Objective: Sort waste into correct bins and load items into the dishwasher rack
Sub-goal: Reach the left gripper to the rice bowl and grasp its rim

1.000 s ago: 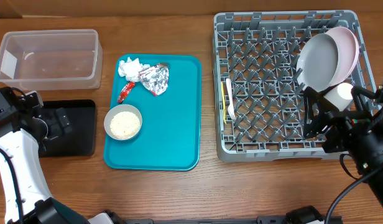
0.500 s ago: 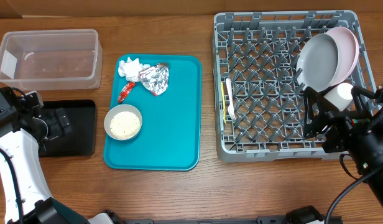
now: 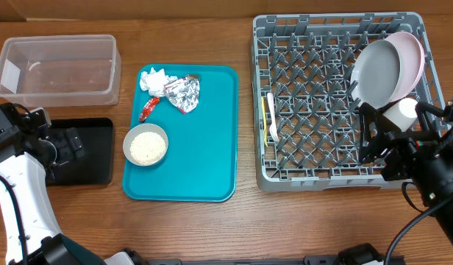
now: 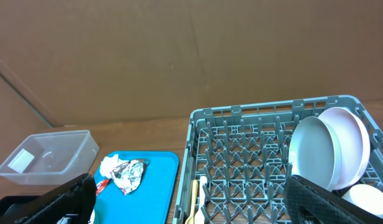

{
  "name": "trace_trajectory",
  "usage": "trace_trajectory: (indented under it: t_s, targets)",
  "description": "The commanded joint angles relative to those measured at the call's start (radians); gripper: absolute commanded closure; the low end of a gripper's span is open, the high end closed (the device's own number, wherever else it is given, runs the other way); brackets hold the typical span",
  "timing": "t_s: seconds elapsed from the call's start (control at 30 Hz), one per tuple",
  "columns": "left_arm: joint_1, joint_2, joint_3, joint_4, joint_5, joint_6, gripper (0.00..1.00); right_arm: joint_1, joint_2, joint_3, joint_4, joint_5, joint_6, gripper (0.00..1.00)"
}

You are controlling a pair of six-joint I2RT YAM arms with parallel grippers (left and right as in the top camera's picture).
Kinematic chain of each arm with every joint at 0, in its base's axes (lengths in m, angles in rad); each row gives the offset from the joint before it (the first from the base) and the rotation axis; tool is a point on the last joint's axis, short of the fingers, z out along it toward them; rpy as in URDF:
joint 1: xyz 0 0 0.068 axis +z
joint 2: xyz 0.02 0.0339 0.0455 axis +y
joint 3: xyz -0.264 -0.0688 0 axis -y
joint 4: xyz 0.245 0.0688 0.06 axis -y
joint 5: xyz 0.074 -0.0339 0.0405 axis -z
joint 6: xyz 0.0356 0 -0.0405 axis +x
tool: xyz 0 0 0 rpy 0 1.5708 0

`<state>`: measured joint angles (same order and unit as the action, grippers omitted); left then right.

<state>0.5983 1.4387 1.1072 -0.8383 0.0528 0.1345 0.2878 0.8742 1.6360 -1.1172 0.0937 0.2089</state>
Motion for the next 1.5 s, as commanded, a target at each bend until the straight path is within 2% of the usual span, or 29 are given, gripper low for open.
trace_trajectory:
  t_s: [0.0,0.13,0.2,0.27,0.43,0.6,0.67,0.73,0.83,0.9,0.97,1.03,1.1,1.23,1.47]
  targets:
    - [0.009,0.003,0.021,0.023,0.145,-0.047,0.00,-0.005,-0.006,0.000,0.003,0.010,0.000,0.00]
    - [0.009,0.003,0.021,-0.049,0.477,-0.304,0.00,-0.005,-0.006,0.000,0.003,0.011,0.000,0.00]
    - [0.008,0.003,0.021,-0.089,0.583,-0.299,0.00,-0.005,-0.006,0.000,0.003,0.011,0.000,0.00]
    - [-0.013,0.003,0.021,-0.121,0.640,-0.217,0.00,-0.005,-0.006,0.000,0.003,0.011,0.000,0.00]
    - [-0.140,0.003,0.036,-0.234,0.506,-0.212,0.00,-0.005,-0.006,0.000,0.004,0.011,0.000,0.00]
    - [-0.324,0.003,0.173,-0.393,0.095,-0.352,0.00,-0.005,-0.006,0.000,0.003,0.011,0.000,0.00]
    - [-0.377,0.003,0.212,-0.405,-0.041,-0.395,0.00,-0.005,-0.006,0.000,0.003,0.010,0.000,0.00]
    - [-0.414,0.003,0.213,-0.363,-0.085,-0.391,0.00,-0.005,-0.006,0.000,0.003,0.011,0.000,0.00]
    - [-0.443,0.026,0.192,-0.281,-0.066,-0.358,0.00,-0.005,-0.006,0.000,0.004,0.011,0.000,0.00]
    - [-0.453,0.058,0.191,-0.257,0.022,-0.319,0.00,-0.005,-0.006,0.000,0.004,0.011,0.000,0.00]
    - [-0.465,0.095,0.191,-0.234,0.112,-0.275,0.05,-0.005,-0.006,0.000,0.004,0.011,0.000,0.00]
    - [-0.492,0.135,0.191,-0.231,0.181,-0.240,0.13,-0.005,-0.006,0.000,0.004,0.011,0.000,0.00]
    - [-0.528,0.168,0.191,-0.235,0.145,-0.239,0.16,-0.005,-0.006,0.000,0.003,0.010,0.000,0.00]
    - [-0.595,0.196,0.192,-0.227,0.117,-0.243,0.16,-0.005,-0.006,0.000,0.004,0.011,0.000,0.00]
    - [-0.758,0.220,0.191,-0.223,-0.008,-0.323,0.16,-0.005,-0.006,0.000,0.003,0.011,0.000,0.00]
